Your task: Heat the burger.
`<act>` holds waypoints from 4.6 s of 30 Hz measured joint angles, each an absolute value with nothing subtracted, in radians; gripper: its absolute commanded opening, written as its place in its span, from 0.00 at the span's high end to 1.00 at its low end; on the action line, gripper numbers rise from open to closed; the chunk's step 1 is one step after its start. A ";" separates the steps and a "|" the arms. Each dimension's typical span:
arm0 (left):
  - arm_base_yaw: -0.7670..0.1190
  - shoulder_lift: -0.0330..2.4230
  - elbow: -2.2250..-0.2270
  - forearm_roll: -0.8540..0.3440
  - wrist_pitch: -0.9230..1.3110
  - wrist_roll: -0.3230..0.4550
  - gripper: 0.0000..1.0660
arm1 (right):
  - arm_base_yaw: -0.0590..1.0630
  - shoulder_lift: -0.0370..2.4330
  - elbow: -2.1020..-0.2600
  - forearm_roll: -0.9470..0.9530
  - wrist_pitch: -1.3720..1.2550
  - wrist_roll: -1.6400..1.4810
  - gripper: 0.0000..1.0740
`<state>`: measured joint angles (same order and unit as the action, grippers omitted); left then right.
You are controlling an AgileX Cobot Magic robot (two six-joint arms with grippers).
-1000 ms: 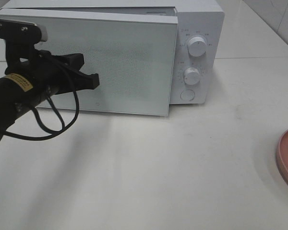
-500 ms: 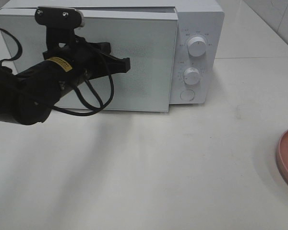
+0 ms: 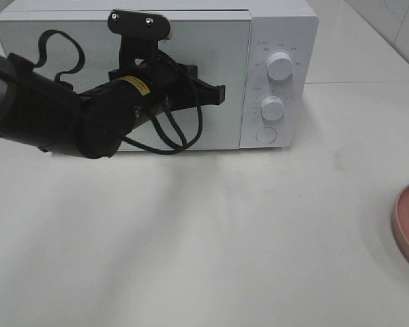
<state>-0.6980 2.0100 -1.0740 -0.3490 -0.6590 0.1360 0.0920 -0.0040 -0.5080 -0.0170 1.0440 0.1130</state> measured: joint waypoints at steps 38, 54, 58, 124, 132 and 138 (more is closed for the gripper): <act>-0.730 1.665 -0.855 -0.410 0.089 0.176 0.05 | 0.092 -0.004 -0.508 -0.017 1.044 0.113 0.39; -0.697 1.464 -0.855 -0.295 0.600 0.164 0.06 | 0.092 -0.004 -0.508 -0.017 1.044 0.113 0.39; -0.656 1.433 -0.855 -0.294 0.655 0.152 0.06 | 0.092 -0.004 -0.508 -0.017 1.044 0.113 0.39; 0.028 -0.005 -0.503 -0.072 1.051 0.049 0.06 | 0.092 -0.004 -0.508 -0.017 1.044 0.113 0.39; 0.028 -0.005 -0.503 -0.066 1.051 0.049 0.06 | 0.092 -0.004 -0.508 -0.017 1.044 0.113 0.39; 0.028 -0.005 -0.503 -0.066 1.051 0.049 0.06 | 0.092 -0.004 -0.508 -0.017 1.044 0.113 0.39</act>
<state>0.0280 -0.0050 -0.5030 -0.0660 1.0510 0.0490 0.0920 -0.0040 -0.5080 -0.0170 1.0440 0.1130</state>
